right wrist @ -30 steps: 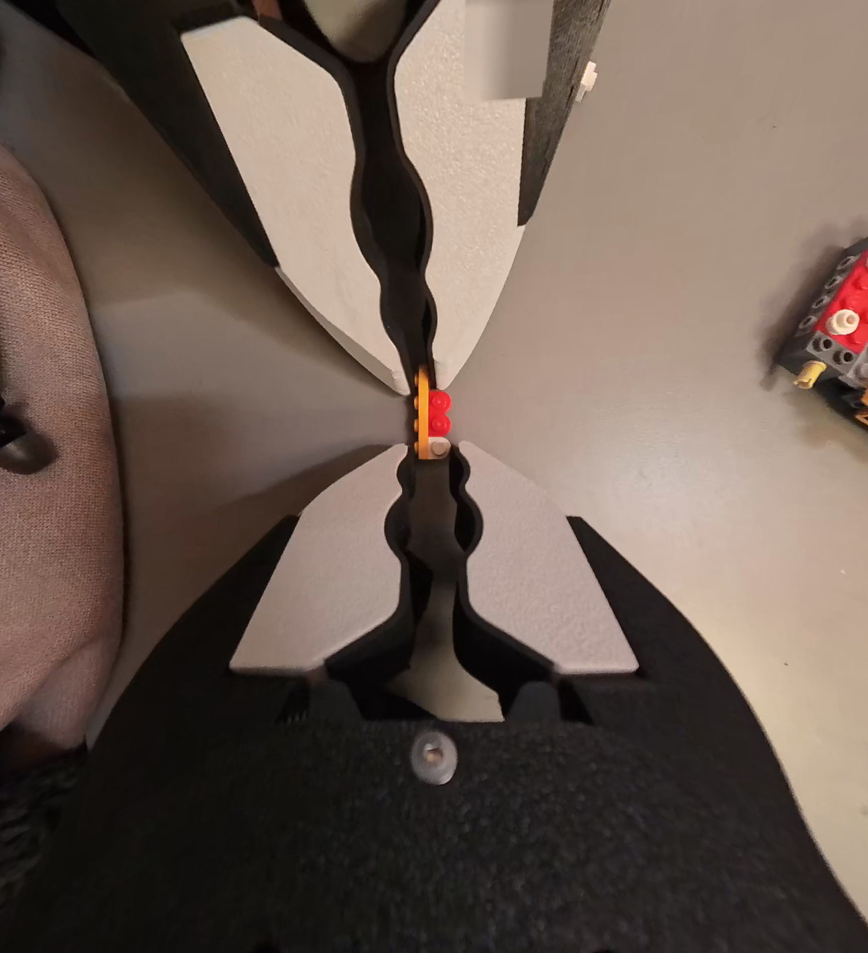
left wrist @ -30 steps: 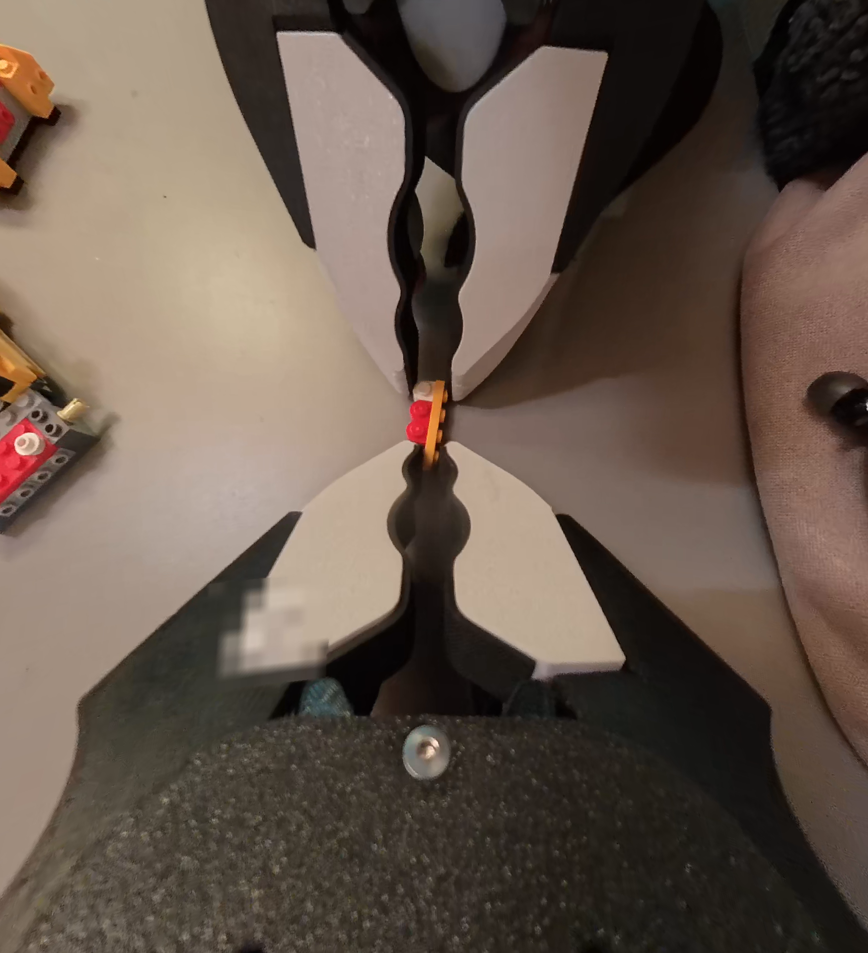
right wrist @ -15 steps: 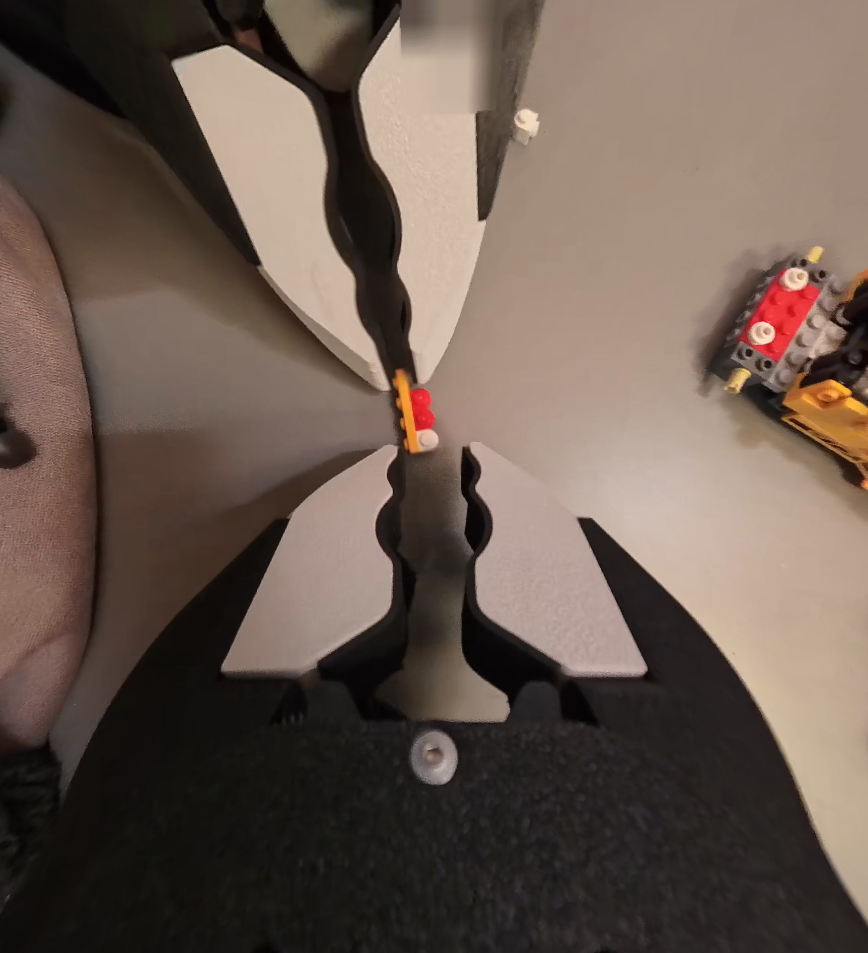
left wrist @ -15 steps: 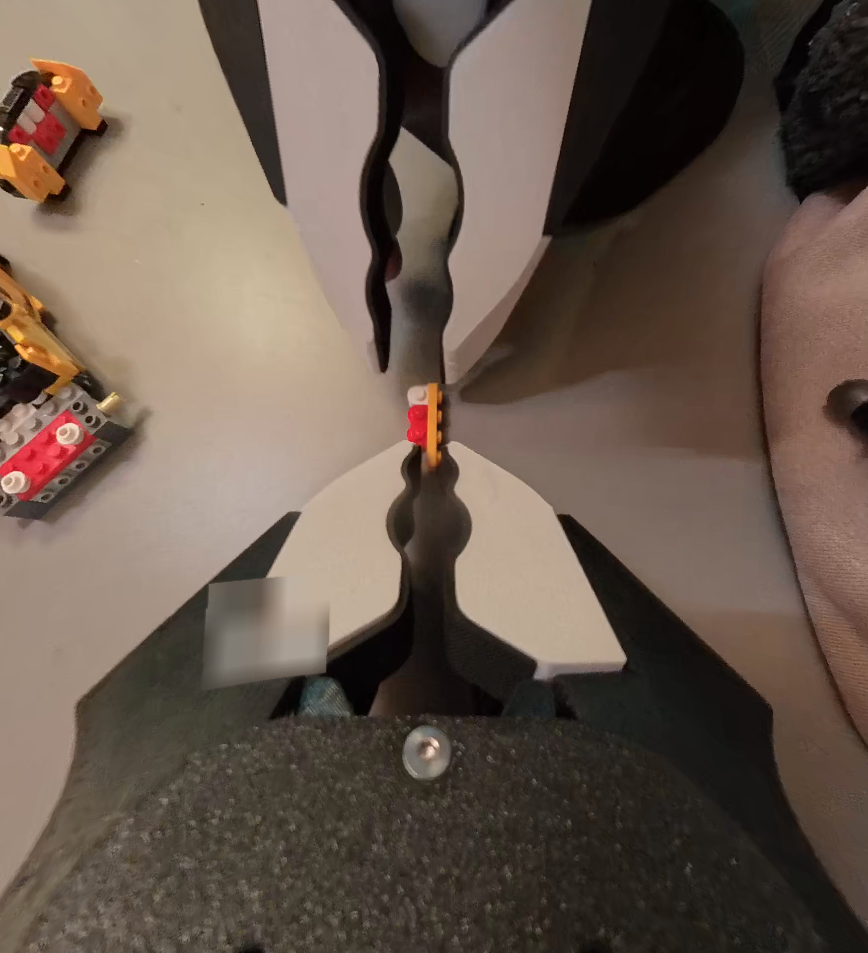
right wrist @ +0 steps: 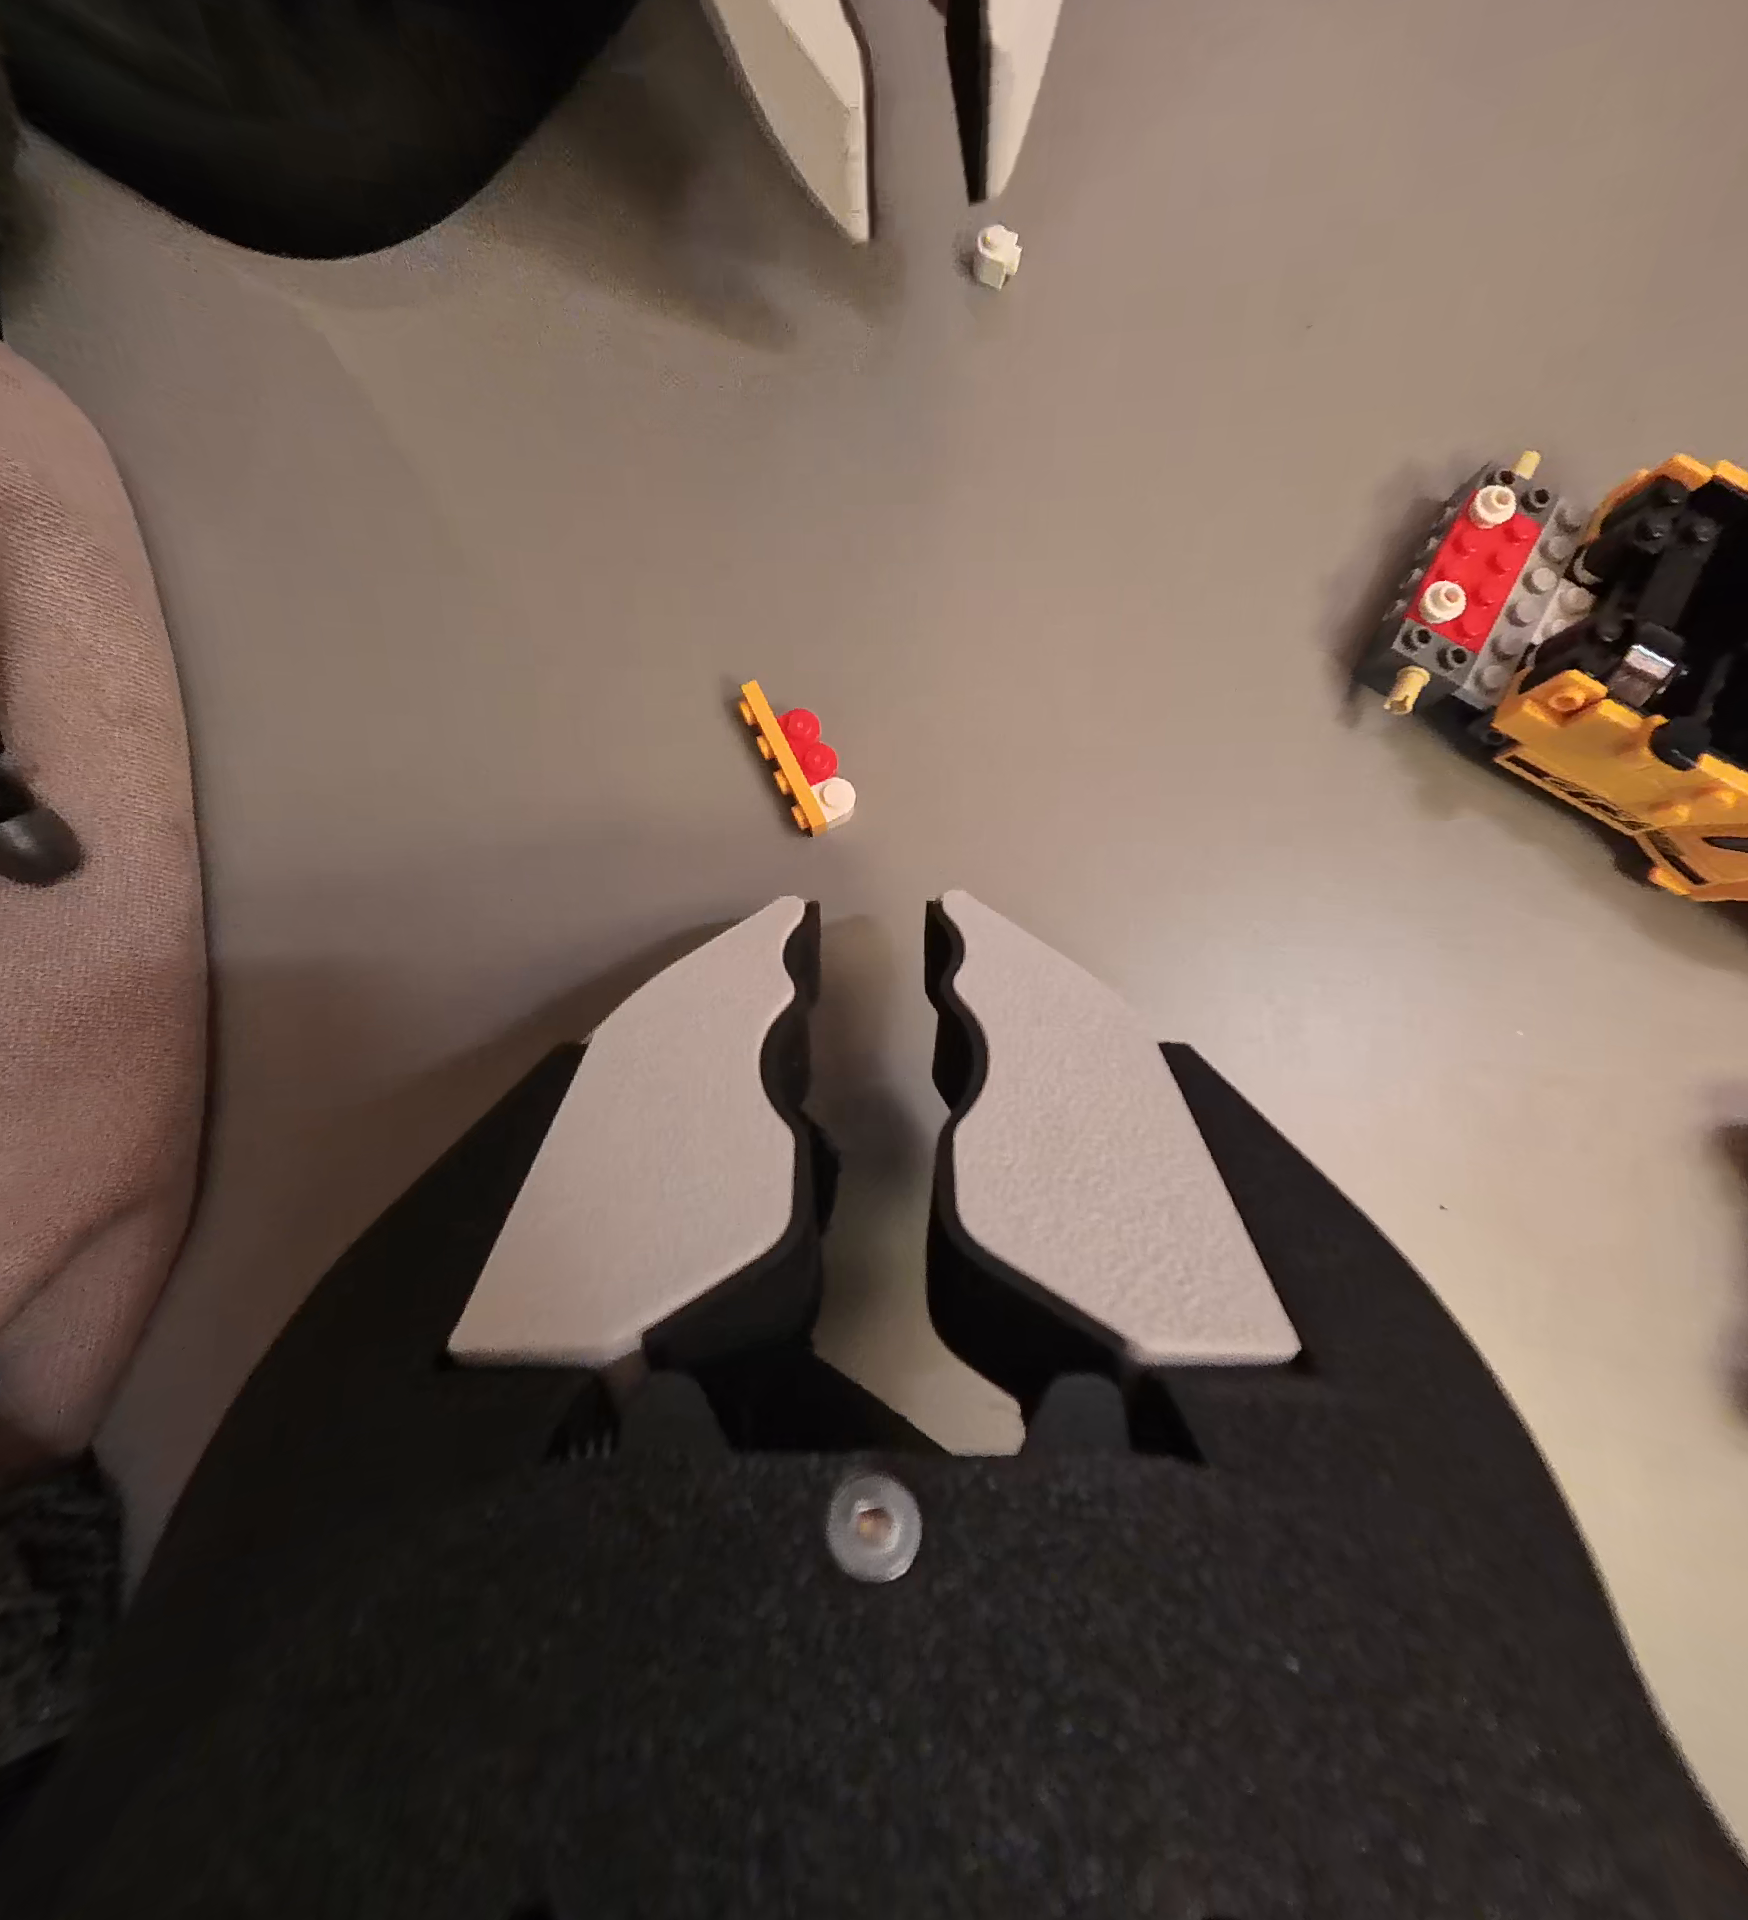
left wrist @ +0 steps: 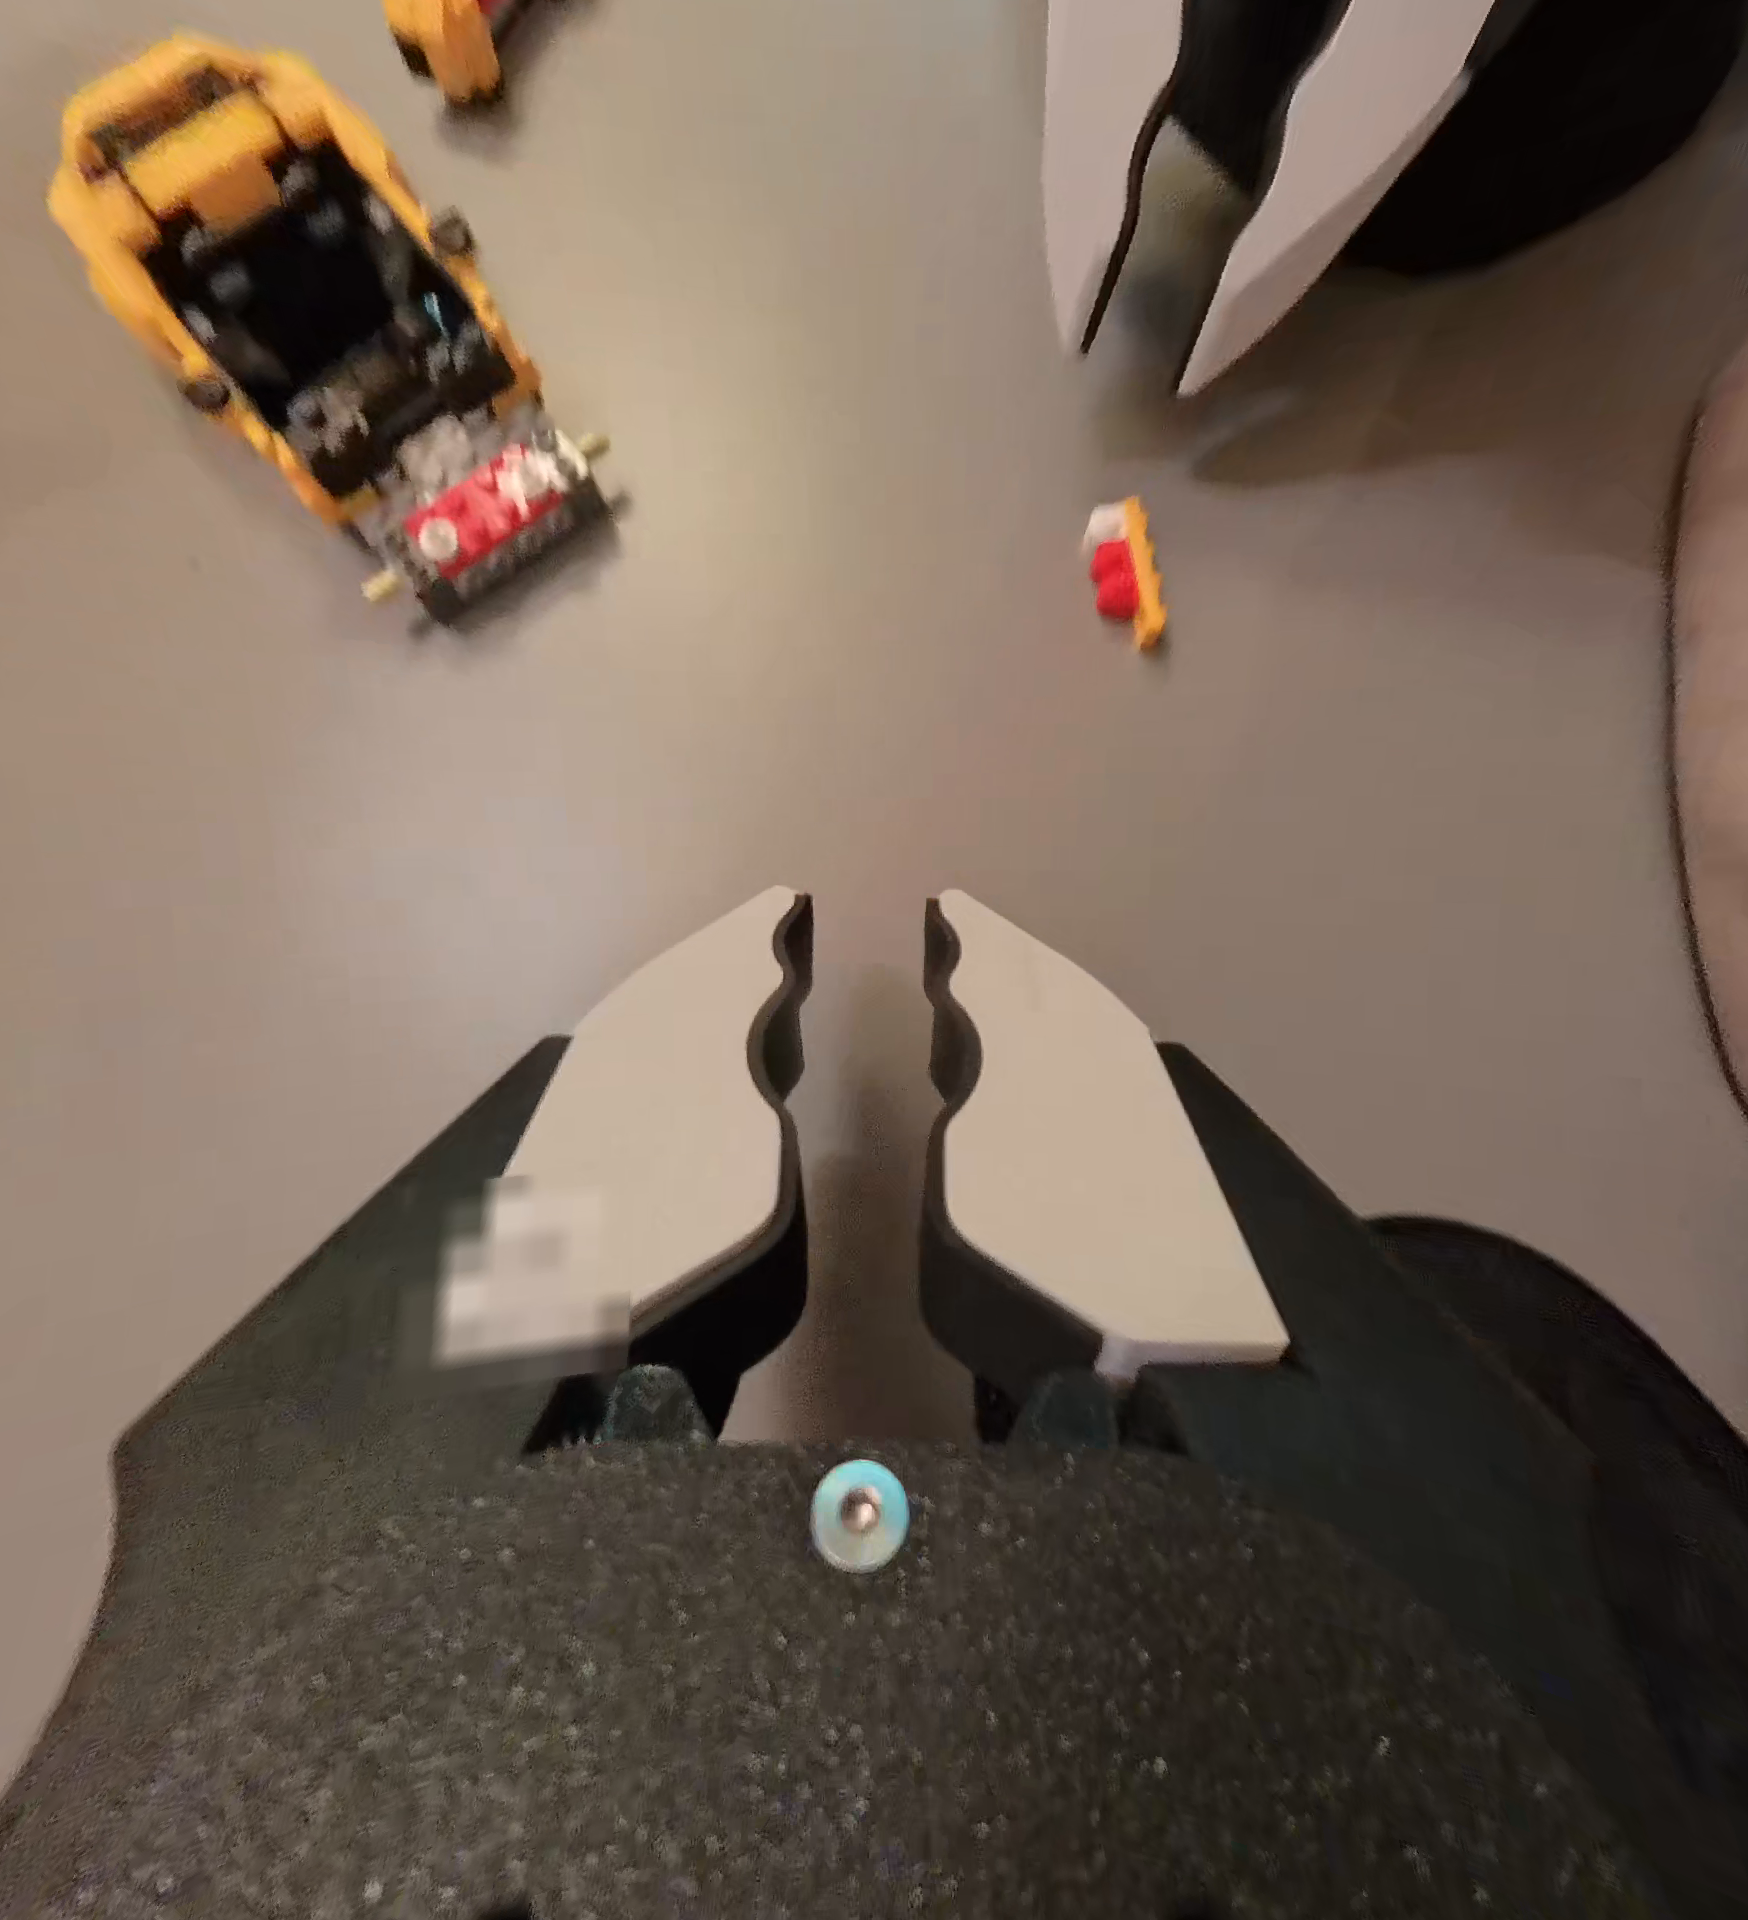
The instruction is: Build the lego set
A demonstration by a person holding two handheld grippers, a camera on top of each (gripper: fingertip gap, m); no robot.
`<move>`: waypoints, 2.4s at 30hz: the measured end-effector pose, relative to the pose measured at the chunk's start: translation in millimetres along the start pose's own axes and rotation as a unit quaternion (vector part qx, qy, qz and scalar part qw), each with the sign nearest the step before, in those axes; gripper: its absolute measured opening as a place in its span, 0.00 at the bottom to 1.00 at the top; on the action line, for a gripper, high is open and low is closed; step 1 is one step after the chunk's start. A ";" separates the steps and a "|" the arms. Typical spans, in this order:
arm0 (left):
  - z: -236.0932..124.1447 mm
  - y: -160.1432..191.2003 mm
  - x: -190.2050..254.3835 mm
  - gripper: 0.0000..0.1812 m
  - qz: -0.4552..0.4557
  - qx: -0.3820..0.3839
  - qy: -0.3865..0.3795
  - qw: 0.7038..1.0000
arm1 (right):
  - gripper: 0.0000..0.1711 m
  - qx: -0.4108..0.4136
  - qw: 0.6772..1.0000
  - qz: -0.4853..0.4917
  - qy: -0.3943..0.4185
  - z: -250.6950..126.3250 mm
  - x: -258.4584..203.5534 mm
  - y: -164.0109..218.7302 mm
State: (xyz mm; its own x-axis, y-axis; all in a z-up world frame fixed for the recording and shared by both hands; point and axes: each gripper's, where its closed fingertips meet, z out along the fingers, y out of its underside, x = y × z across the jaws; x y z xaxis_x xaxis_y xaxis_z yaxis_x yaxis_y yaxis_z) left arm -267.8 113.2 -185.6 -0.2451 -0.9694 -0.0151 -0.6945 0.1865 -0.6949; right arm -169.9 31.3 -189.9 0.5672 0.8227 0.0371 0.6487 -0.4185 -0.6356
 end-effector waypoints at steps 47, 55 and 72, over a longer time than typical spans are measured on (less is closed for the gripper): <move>25.9 -15.4 46.3 0.18 0.053 0.017 0.080 0.995 | 0.09 0.022 0.999 -0.049 -0.010 10.5 2.8 -29.4; 38.1 -10.3 37.6 0.15 0.075 -0.018 0.043 0.996 | 0.09 0.025 0.999 -0.047 -0.004 7.7 2.8 -28.6; 32.1 -6.3 37.5 0.10 0.076 -0.034 0.081 0.993 | 0.09 -0.006 0.997 -0.064 -0.034 10.3 -6.6 -10.6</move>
State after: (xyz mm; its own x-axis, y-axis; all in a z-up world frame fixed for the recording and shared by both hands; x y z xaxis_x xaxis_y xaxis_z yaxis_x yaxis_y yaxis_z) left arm -250.9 70.6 -204.9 -0.4513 -0.8924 0.0037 -0.6844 0.3435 -0.6431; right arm -185.7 34.3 -191.3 0.4440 0.8936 0.0653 0.7201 -0.3125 -0.6196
